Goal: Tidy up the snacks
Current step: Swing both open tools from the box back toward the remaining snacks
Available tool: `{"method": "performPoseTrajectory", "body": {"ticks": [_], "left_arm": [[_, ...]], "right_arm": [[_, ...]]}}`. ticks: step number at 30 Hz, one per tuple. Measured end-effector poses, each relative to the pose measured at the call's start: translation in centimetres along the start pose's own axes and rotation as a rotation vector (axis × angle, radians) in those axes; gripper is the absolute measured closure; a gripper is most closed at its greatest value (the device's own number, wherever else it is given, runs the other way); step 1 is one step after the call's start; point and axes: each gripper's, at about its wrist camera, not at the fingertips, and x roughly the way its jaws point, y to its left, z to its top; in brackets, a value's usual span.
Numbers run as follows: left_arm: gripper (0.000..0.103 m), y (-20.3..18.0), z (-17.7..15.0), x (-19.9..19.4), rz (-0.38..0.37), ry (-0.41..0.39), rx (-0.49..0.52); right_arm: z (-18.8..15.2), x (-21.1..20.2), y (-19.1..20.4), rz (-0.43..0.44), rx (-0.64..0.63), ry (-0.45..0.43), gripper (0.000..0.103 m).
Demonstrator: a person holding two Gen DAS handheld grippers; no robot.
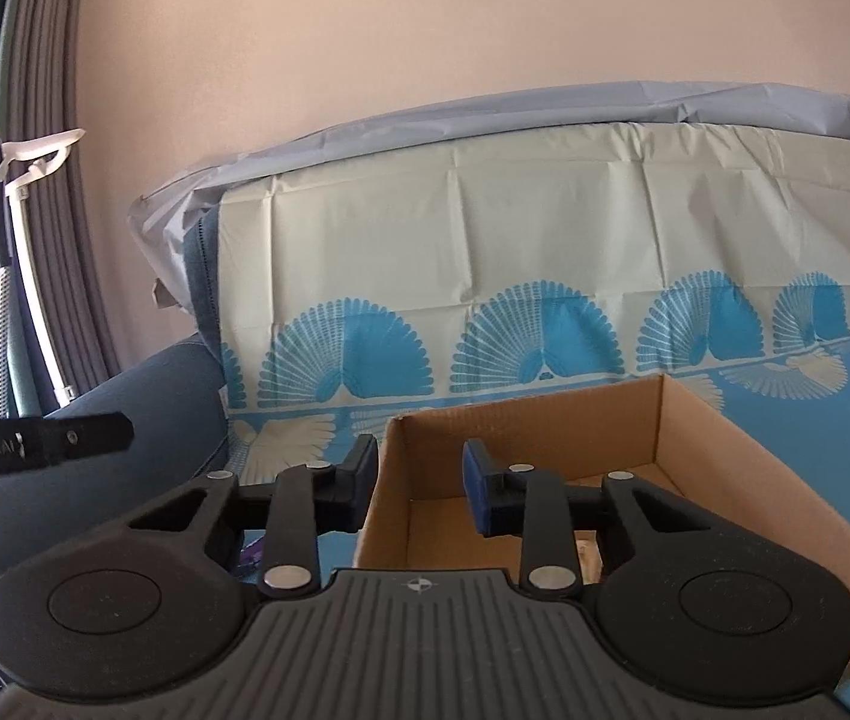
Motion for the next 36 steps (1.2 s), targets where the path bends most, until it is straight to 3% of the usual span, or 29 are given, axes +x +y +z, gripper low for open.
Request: {"method": "performPoseTrajectory", "body": {"ticks": [2,5,12,14,21,29,32,36], "left_arm": [[0.068,1.2,0.4,-0.8,0.041,0.014,0.025],[0.068,3.6,-0.4,-1.1,0.056,0.106,-0.074],[0.062,4.9,-0.5,-3.0,0.08,0.056,-0.109],[0.057,5.5,-0.6,-3.0,0.086,0.059,-0.128],[0.056,7.5,-3.4,-1.2,0.147,0.114,-0.15],[0.056,10.5,-5.1,1.0,0.175,0.188,-0.239],[0.056,10.7,-5.2,1.2,0.173,0.197,-0.232],[0.056,11.2,-5.4,1.5,0.173,0.208,-0.236]], "right_arm": [[0.2,-0.2,0.8,0.017,-0.01,-0.004,0.071],[0.4,-0.3,1.7,0.049,0.003,0.006,0.071],[0.6,0.0,5.3,0.192,-0.051,0.068,0.069],[0.3,-0.4,6.7,0.228,-0.106,0.075,0.069],[-1.6,-0.6,10.1,0.343,-0.244,0.133,0.069],[-5.0,1.2,13.6,0.441,-0.299,0.278,0.069],[-6.8,2.8,14.7,0.429,-0.324,0.369,0.069],[-9.0,5.4,15.7,0.375,-0.326,0.488,0.055]]}}
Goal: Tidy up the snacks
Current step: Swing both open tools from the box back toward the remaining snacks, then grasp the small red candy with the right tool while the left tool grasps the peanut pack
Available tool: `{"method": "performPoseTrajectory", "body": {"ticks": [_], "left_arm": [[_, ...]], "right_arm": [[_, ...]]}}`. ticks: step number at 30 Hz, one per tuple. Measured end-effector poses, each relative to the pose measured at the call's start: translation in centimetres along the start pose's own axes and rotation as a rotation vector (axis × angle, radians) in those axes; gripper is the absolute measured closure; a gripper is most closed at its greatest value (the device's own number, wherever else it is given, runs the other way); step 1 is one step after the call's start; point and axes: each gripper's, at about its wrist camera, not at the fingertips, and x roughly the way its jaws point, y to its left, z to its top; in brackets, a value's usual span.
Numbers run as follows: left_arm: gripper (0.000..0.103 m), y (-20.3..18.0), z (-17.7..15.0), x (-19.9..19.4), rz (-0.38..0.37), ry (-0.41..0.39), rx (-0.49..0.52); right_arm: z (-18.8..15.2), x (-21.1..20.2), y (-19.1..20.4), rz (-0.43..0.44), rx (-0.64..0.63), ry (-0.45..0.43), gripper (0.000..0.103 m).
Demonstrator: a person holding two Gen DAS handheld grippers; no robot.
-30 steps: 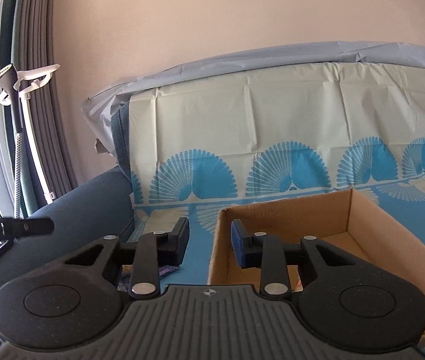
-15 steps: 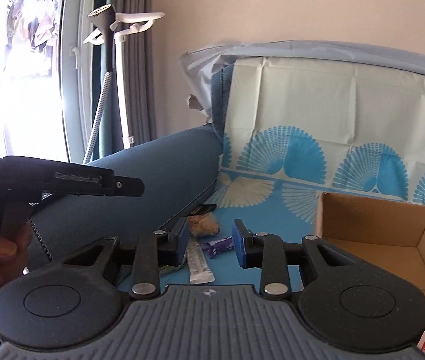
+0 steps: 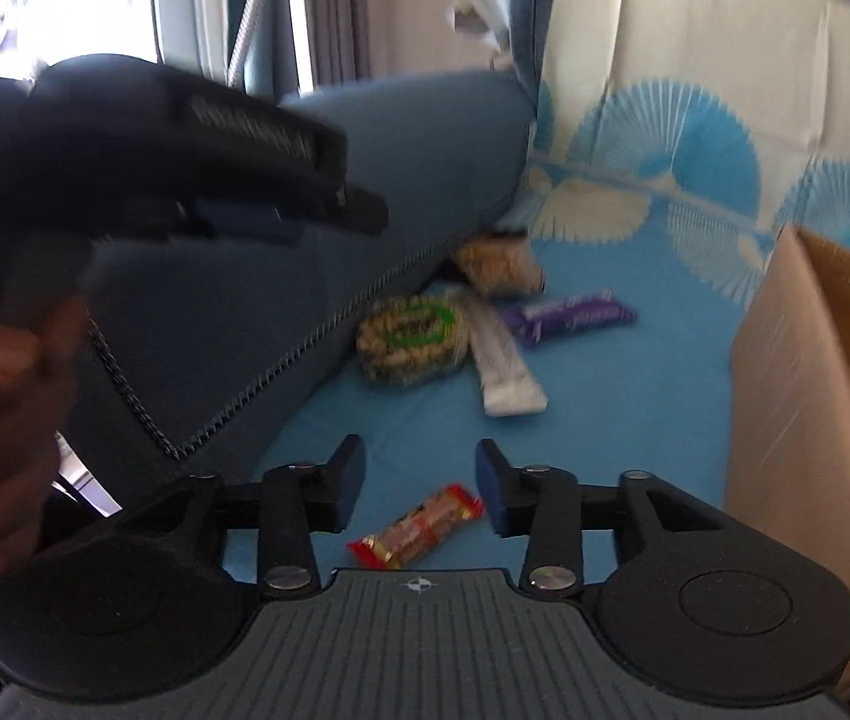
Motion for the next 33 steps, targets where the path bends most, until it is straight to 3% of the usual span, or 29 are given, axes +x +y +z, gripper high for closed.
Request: {"method": "performPoseTrajectory", "body": {"ticks": [7,8,9,12,18,22,25,28,33], "left_arm": [[0.055,-0.2,-0.1,1.2,0.008,0.034,0.02],[0.055,-0.3,-0.2,1.4,0.008,0.042,0.024],[0.055,-0.4,-0.2,1.6,0.008,0.051,0.026],[0.054,-0.7,-0.3,2.8,0.009,0.092,0.023],[0.038,-1.3,-0.5,6.0,0.0,0.209,-0.029],[0.019,-1.8,-0.7,8.2,0.023,0.266,-0.076],[0.014,-2.0,-1.0,10.1,0.099,0.289,-0.137],[0.014,-2.1,-1.4,11.0,0.191,0.247,-0.192],[0.007,-2.9,-2.4,13.5,0.316,0.212,-0.191]], "right_arm": [[-1.1,4.9,-0.1,-0.036,0.036,0.177,0.056],[-1.2,5.2,-0.2,-0.037,0.04,0.192,0.062],[-1.3,5.4,-0.3,-0.038,0.043,0.198,0.08],[-1.6,5.2,-0.8,-0.036,0.04,0.188,0.082],[-1.6,4.5,-4.0,-0.109,0.148,0.148,0.082],[-1.5,4.2,-4.9,-0.111,0.173,0.144,0.082],[-1.5,3.8,-5.2,-0.11,0.173,0.143,0.082],[-1.2,3.4,-5.9,-0.112,0.19,0.131,0.082],[-0.9,3.7,-6.4,-0.115,0.21,0.144,0.082]]}}
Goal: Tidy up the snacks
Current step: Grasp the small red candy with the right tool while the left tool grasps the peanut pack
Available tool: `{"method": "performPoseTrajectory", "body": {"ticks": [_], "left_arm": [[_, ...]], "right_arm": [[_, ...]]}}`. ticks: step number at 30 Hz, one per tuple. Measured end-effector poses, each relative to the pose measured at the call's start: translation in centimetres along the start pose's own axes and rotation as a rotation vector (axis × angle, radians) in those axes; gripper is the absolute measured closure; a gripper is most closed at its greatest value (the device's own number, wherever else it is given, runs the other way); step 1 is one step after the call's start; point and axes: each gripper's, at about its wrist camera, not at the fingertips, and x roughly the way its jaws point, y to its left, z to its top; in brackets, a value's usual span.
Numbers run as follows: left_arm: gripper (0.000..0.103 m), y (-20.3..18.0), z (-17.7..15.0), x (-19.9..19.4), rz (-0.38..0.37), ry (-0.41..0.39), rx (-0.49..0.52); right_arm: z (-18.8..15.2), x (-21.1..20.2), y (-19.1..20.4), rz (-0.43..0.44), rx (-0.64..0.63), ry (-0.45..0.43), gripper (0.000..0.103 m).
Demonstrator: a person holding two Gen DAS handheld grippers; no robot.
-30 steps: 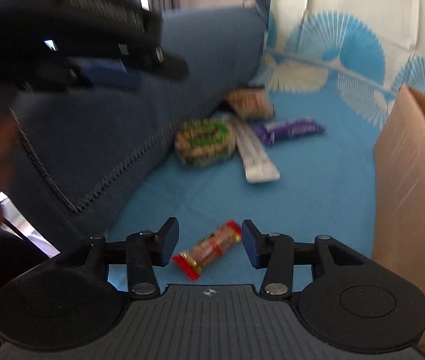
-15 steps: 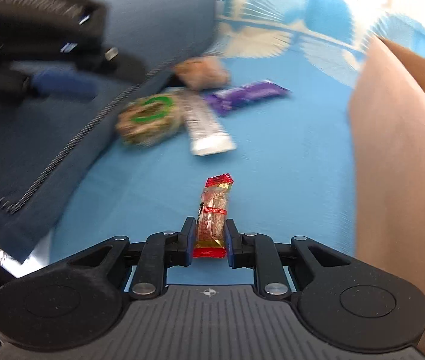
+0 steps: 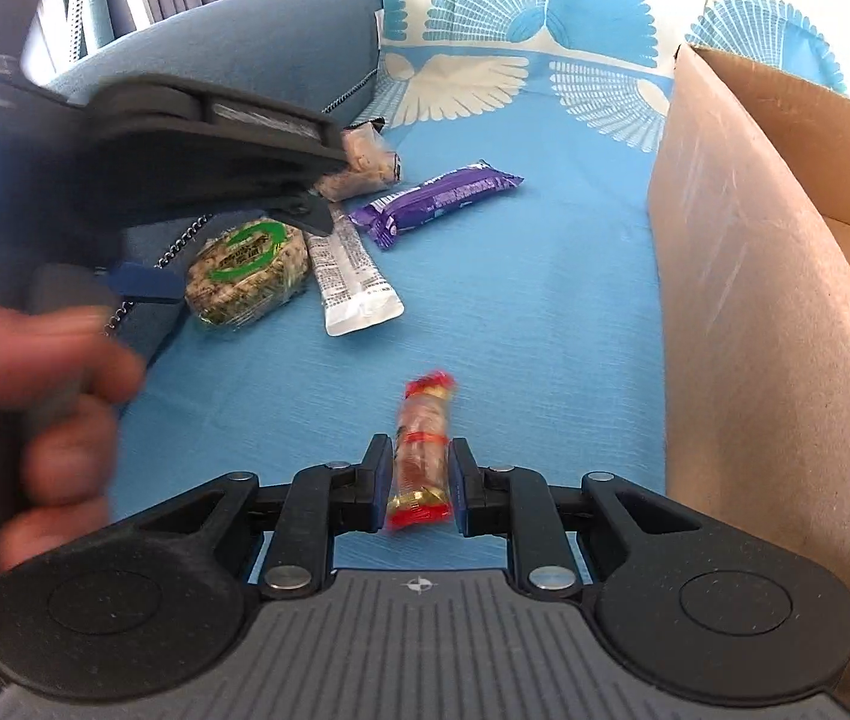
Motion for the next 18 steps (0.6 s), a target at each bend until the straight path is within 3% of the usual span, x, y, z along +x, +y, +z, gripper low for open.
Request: {"method": "performPoseTrajectory", "body": {"ticks": [5,14,18], "left_arm": [[0.001,-0.9,0.1,1.6,0.067,-0.017,0.017],[0.001,-1.8,-0.1,3.4,0.169,-0.037,0.066],[0.004,-2.1,-0.4,3.6,0.222,-0.06,0.065]], "right_arm": [[0.2,0.5,-0.3,-0.005,0.005,0.029,0.081],[0.6,2.0,-0.5,-0.032,0.014,0.065,0.077],[0.7,2.1,-0.7,-0.042,0.018,0.058,0.082]]}}
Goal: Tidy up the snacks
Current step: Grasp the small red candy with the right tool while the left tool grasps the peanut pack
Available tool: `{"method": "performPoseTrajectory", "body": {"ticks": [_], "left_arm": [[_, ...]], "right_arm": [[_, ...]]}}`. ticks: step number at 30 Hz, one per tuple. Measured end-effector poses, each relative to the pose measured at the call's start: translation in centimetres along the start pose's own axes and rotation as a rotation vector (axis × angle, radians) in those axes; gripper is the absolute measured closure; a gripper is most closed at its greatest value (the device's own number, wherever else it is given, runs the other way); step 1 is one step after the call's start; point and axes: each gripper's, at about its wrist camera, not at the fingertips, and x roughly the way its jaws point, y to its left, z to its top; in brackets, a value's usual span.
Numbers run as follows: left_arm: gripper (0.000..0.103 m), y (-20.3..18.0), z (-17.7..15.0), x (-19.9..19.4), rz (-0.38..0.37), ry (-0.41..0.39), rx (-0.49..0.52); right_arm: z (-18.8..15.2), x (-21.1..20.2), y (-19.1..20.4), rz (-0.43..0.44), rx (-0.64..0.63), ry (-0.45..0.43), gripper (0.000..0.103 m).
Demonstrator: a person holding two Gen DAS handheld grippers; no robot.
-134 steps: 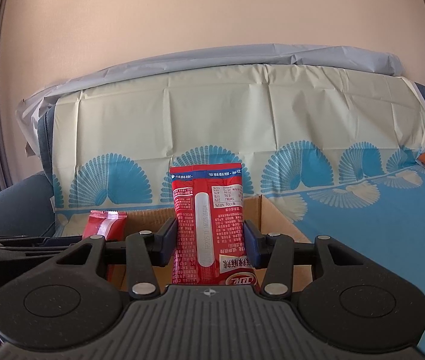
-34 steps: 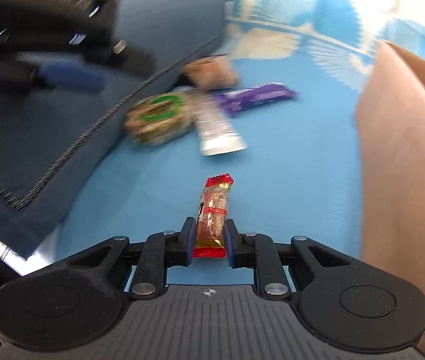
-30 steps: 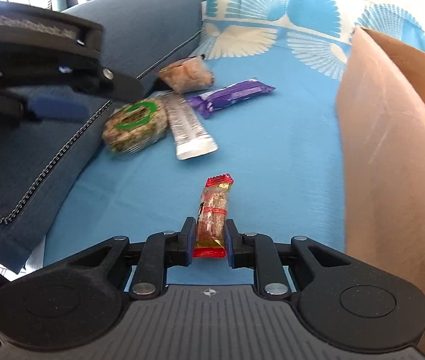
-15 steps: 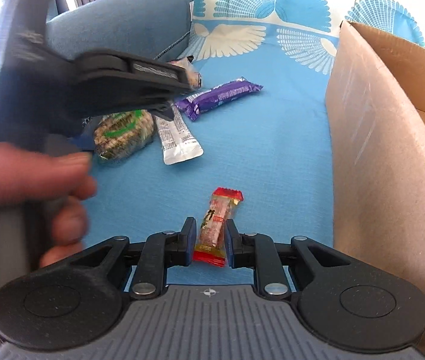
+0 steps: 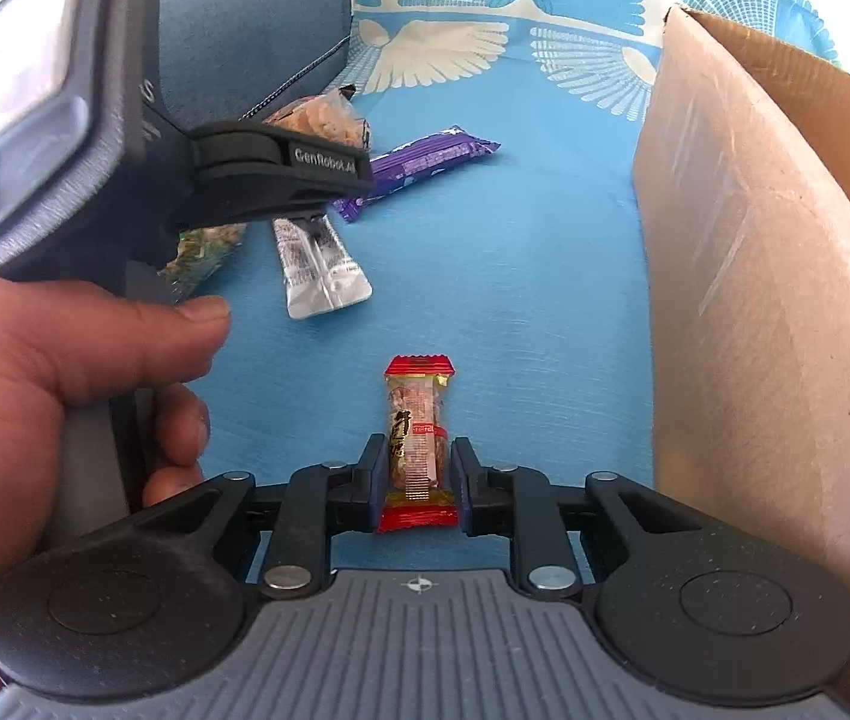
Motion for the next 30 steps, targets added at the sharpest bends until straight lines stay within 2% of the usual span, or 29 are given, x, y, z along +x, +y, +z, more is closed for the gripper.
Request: {"method": "performPoseTrajectory", "body": {"ticks": [4,5,10,14,17,19,21,23,25,27,28,30], "left_arm": [[0.027,0.9,0.0,-0.6,0.035,-0.027,-0.031],[0.028,1.1,0.1,-0.7,0.022,-0.026,-0.034],[0.031,2.2,0.1,-1.5,-0.041,-0.023,-0.015],[0.031,3.5,0.0,-3.1,-0.156,-0.031,-0.012],[0.031,4.2,-0.2,-4.9,-0.238,-0.026,0.039],[0.031,4.3,-0.1,-5.9,-0.3,0.016,0.106],[0.031,4.0,0.4,-6.6,-0.359,0.096,0.212],[0.034,3.9,0.3,-7.6,-0.362,0.137,0.348],[0.045,4.1,0.0,-7.7,-0.334,0.186,0.446],[0.044,4.8,-0.6,-6.7,-0.349,0.287,0.448],[0.044,5.4,-0.3,-6.6,-0.368,0.292,0.404],[0.04,6.3,0.0,-6.3,-0.353,0.276,0.337]], "right_arm": [[0.0,0.0,-0.2,-0.001,0.001,-0.007,0.084],[0.0,0.0,-0.1,-0.002,-0.002,-0.009,0.084],[-0.1,-0.1,0.0,0.006,-0.008,-0.023,0.085],[-0.6,-0.8,0.1,0.012,-0.016,-0.037,0.085],[-0.9,-1.6,0.1,0.026,-0.015,-0.056,0.085],[-1.0,-2.1,0.2,0.037,-0.018,-0.067,0.085],[-1.2,-2.5,0.3,0.048,-0.025,-0.071,0.085],[-1.4,-2.8,0.6,0.057,-0.041,-0.068,0.085],[-1.5,-3.0,0.8,0.061,-0.065,-0.066,0.085],[-1.6,-3.2,1.0,0.066,-0.082,-0.061,0.085],[-1.6,-3.1,1.0,0.071,-0.079,-0.053,0.085],[-1.6,-3.0,1.0,0.076,-0.067,-0.041,0.085]]}}
